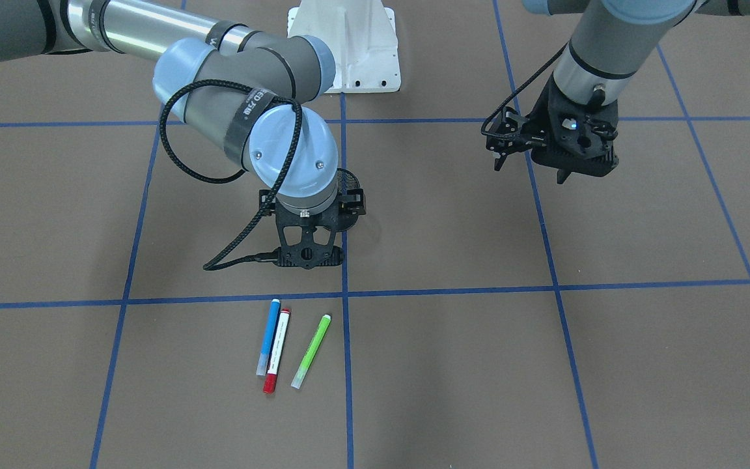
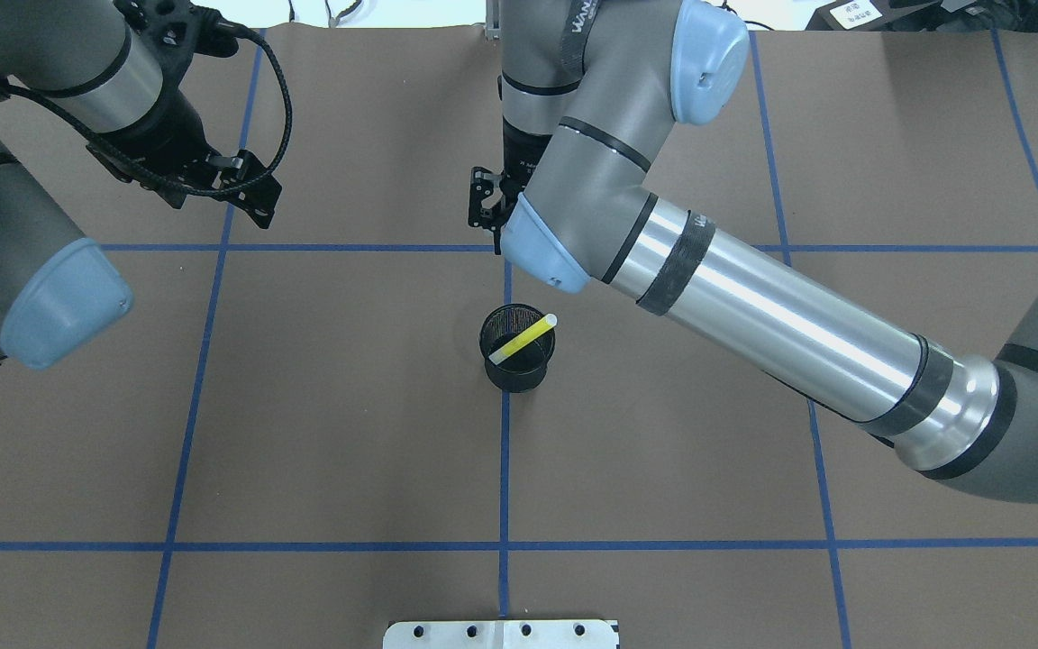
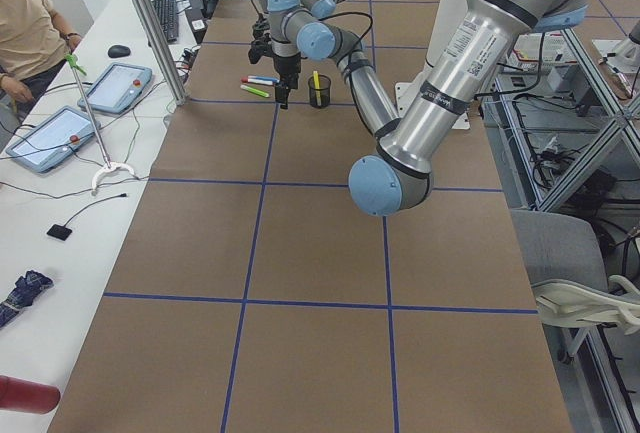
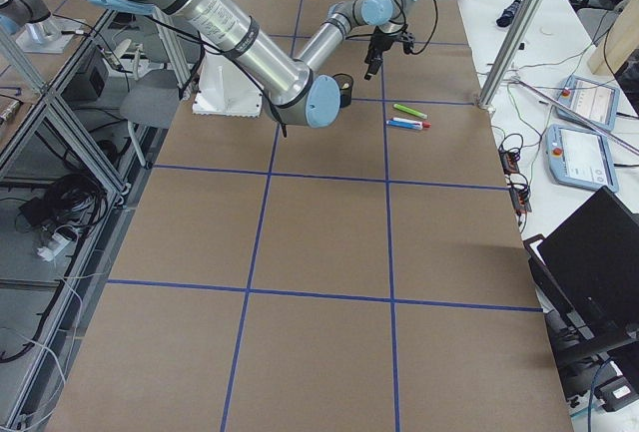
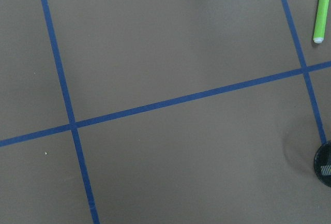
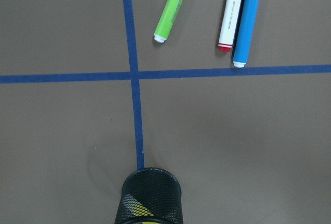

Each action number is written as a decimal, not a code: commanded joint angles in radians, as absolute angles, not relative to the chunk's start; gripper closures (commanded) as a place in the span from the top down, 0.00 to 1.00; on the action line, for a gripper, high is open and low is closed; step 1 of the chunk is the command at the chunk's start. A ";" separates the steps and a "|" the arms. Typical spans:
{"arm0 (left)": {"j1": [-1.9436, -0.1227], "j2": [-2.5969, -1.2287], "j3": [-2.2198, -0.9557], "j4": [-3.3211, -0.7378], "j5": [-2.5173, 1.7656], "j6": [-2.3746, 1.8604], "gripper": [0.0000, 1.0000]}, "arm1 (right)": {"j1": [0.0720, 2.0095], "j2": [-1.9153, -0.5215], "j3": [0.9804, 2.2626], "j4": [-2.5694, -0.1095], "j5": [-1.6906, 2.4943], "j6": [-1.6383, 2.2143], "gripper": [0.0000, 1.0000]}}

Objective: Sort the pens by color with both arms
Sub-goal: 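Lower the right gripper onto the yellow highlighter in the cup and close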

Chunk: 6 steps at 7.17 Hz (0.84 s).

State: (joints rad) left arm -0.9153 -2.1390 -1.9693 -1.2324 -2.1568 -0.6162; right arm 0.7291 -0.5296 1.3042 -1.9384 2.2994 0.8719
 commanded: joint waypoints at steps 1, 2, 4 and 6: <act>-0.916 -2.137 -1.977 -1.226 -2.157 -0.611 0.99 | 0.681 -0.537 1.310 -1.939 2.301 0.859 0.81; -0.916 -2.137 -1.977 -1.226 -2.155 -0.612 0.99 | 0.681 -0.541 1.318 -1.940 2.292 0.791 0.69; -0.914 -2.137 -1.977 -1.227 -2.155 -0.617 0.99 | 0.681 -0.549 1.321 -1.940 2.249 0.613 0.59; -0.914 -2.137 -1.977 -1.229 -2.155 -0.618 0.99 | 0.681 -0.567 1.327 -1.939 2.237 0.557 0.59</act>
